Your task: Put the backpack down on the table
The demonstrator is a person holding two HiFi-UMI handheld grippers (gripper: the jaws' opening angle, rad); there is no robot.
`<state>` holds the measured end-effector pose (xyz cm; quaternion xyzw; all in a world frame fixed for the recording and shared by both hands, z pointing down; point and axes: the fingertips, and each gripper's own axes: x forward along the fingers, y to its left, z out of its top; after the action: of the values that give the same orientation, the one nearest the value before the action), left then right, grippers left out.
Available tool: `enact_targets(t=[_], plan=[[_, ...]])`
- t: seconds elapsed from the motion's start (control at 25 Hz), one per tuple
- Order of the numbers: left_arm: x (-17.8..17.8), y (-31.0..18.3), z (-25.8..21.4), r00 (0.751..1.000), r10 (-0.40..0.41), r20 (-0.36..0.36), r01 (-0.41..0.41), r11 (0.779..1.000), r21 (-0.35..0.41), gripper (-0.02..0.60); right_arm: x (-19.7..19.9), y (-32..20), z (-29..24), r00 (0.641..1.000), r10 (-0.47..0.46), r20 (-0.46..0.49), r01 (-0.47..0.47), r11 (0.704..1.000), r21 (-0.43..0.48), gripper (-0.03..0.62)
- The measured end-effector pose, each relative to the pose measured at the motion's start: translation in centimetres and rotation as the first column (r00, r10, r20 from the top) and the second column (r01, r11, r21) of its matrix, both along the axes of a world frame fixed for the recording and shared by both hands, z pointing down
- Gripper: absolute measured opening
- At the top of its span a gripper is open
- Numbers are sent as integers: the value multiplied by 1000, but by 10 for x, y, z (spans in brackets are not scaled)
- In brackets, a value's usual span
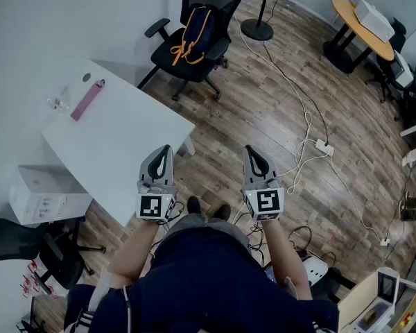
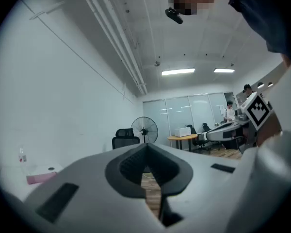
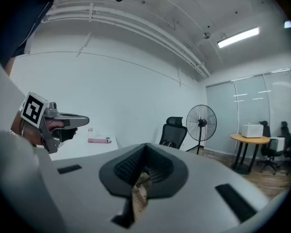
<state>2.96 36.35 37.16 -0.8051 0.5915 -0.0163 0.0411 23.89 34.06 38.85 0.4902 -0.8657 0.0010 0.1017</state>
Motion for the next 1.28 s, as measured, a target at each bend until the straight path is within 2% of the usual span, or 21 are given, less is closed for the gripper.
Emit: enact_targets(t=[0.96,1.08,1.28], plan=[[5,-2,4,1000,21,15,-21,1000,-10,6,-2,0,2,1000,1,-22,-1,1000,-12,-5],[7,-5,4,1000,30,11,-30,999,-12,68,1,-1,4,999,4,-32,-4,1000,-16,-5],[10,-10,0,999,49,-7,-49,999,-16,218,5,1,4,999,6,-36,-6,1000,-19,-5]])
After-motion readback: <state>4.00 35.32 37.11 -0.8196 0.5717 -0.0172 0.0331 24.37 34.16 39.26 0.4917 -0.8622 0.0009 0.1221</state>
